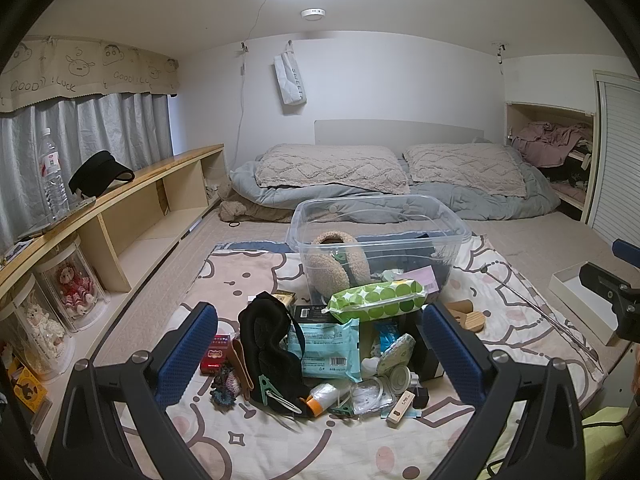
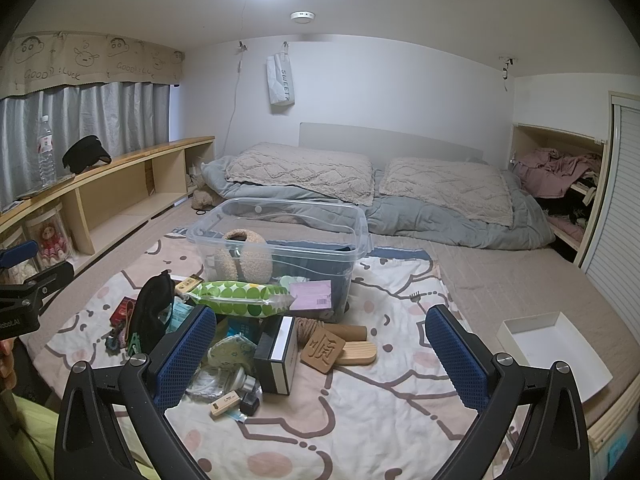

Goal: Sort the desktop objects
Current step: 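Lower both tools from the room view toward the cluttered blanket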

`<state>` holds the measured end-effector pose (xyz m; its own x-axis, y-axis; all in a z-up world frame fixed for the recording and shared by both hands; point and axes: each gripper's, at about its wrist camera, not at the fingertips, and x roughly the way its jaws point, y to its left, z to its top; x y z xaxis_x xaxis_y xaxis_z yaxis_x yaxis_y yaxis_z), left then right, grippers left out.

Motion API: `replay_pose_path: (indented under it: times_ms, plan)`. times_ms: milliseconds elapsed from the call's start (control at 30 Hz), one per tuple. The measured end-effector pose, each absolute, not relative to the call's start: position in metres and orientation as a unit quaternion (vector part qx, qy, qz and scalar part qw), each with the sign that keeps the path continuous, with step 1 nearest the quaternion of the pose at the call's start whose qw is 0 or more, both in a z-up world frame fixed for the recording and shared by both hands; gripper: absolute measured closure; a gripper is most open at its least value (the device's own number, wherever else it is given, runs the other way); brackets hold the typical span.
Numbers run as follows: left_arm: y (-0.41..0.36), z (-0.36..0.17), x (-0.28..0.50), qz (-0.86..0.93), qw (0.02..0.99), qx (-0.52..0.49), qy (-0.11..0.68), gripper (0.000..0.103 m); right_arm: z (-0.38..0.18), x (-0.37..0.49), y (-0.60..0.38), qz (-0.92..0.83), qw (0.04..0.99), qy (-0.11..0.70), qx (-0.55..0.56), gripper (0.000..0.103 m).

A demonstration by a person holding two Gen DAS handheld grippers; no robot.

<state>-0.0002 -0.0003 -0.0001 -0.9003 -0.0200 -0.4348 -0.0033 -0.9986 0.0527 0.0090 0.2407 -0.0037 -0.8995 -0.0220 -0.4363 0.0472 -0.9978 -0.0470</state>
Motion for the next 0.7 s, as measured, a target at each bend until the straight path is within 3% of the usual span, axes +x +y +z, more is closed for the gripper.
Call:
replay_pose_path:
  times_ms: [700]
  plan:
    - [-0.0002,0.0001,0.0001,-0.974,0.002,0.224,-0.024,0.0,-0.0031,0.0101,0.2405,-0.973,0.021,0.028,0.226,0.0]
